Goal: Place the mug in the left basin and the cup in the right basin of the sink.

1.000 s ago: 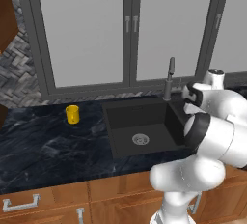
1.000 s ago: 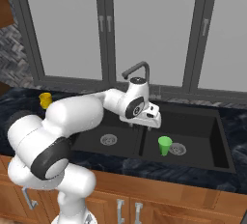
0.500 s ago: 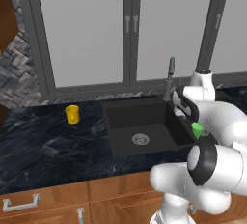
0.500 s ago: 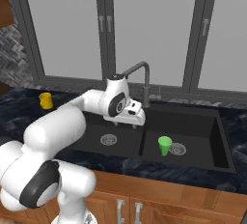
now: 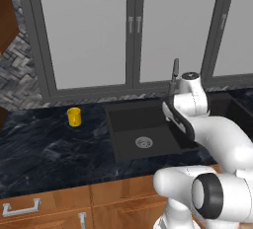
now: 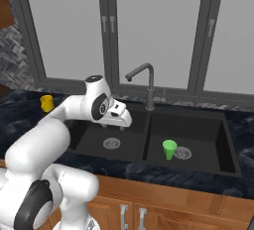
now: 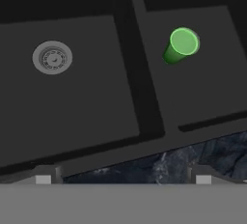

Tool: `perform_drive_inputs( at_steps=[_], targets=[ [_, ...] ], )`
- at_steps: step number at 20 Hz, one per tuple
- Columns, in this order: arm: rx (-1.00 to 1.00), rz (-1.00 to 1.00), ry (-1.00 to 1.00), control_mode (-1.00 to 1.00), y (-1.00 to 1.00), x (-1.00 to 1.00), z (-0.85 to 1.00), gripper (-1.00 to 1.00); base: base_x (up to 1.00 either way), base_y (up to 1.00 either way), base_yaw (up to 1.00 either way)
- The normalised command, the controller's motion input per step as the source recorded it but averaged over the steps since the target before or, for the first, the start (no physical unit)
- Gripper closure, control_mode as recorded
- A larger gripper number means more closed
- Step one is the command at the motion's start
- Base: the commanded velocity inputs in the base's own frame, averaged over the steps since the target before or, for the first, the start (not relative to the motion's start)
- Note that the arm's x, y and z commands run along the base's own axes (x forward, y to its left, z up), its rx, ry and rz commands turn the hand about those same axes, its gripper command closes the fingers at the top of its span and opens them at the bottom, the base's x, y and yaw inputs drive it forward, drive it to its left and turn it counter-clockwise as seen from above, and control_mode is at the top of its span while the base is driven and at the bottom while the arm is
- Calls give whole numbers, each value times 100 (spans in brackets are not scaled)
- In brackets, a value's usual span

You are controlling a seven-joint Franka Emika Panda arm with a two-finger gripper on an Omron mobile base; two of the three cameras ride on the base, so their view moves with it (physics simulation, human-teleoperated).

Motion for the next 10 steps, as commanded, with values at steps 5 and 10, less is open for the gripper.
perform_drive_inputs(
  at_steps=[5, 10],
  targets=[
    [0, -13, -1, -100, 58, -6, 12, -100, 0, 0, 0],
    [0, -11, -7, -100, 59, -13, 11, -100, 0, 0, 0]
  ],
)
